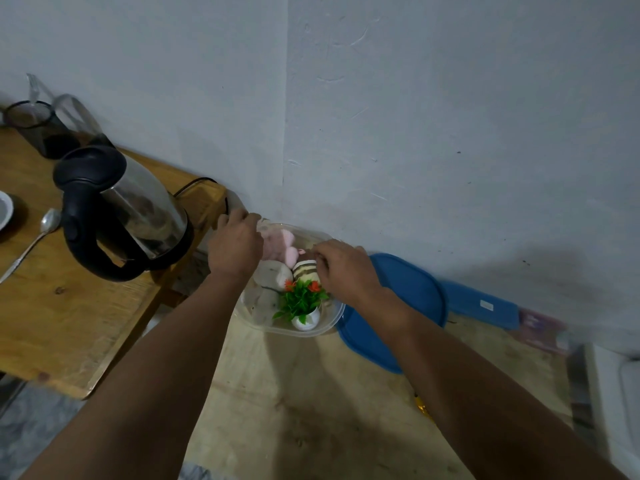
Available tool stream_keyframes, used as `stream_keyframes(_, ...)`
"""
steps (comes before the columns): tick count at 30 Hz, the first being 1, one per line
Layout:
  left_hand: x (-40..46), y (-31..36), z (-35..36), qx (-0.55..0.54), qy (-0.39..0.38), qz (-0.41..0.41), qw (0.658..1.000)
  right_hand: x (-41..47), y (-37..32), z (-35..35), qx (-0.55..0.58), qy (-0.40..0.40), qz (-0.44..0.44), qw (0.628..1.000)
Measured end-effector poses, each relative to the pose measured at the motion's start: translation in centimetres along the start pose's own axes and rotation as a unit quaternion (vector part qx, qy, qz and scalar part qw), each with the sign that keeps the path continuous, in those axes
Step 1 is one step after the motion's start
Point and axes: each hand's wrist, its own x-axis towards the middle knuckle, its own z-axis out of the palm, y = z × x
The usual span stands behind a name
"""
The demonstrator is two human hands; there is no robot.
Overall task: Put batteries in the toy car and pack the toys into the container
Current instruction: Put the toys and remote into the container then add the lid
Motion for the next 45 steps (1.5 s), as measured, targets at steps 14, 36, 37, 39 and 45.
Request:
stream_keyframes(14, 0.2, -1.9, 0.7, -0.037, 0.013, 0.0, 0.999, 5.7, -3.5, 2.3, -0.136, -0.138, -0.094, 0.977)
stream_keyframes(36, 1.5, -2.3, 0.0, 0.071, 0.009, 0.165, 0.984, 5.1, -3.3, 3.7, -0.105, -0.073, -0.034, 0.991)
stream_keyframes(37, 1.5, -2.3, 0.1, 0.082, 0.003, 0.171, 0.982, 5.0, -3.4, 3.8, -0.1, -0.069, -0.036, 0.992)
stream_keyframes(39, 1.5, -2.2, 0.6, 0.11, -0.016, 0.18, 0.977, 4.9, -3.5, 4.0, -0.09, -0.083, -0.042, 0.992)
stream_keyframes(45, 1.7, -1.1, 1.6, 0.154, -0.061, 0.125, 0.978, 4.9, -3.4, 4.7, -0.082, -0.17, -0.023, 0.982)
